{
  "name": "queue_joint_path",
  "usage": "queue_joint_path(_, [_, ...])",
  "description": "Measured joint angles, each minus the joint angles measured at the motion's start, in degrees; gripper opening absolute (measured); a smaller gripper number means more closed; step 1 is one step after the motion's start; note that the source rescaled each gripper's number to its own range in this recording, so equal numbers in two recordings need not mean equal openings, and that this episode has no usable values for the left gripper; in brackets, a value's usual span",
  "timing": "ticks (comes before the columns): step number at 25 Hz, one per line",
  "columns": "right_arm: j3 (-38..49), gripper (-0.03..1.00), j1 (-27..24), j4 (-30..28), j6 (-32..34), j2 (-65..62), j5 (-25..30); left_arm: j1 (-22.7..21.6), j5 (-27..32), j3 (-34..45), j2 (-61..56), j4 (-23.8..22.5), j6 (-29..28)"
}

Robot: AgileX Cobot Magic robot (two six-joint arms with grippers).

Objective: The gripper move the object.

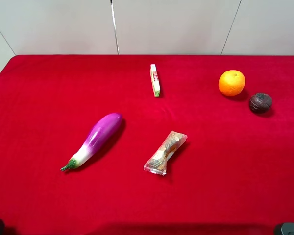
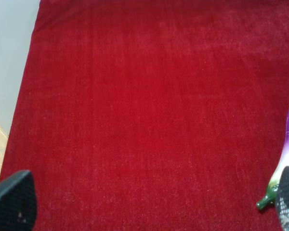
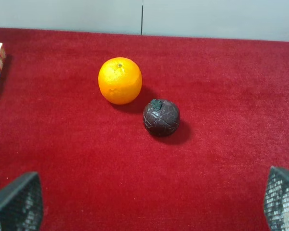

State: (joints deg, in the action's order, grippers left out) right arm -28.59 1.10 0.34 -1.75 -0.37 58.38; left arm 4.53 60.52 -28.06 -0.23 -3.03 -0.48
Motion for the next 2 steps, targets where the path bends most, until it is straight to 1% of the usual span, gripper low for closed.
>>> queue_joint_path(2, [0.00,0.99,0.00,0.00,0.00,0.00,0.00,0.00,0.00,0.00,0.00,0.00,0.00])
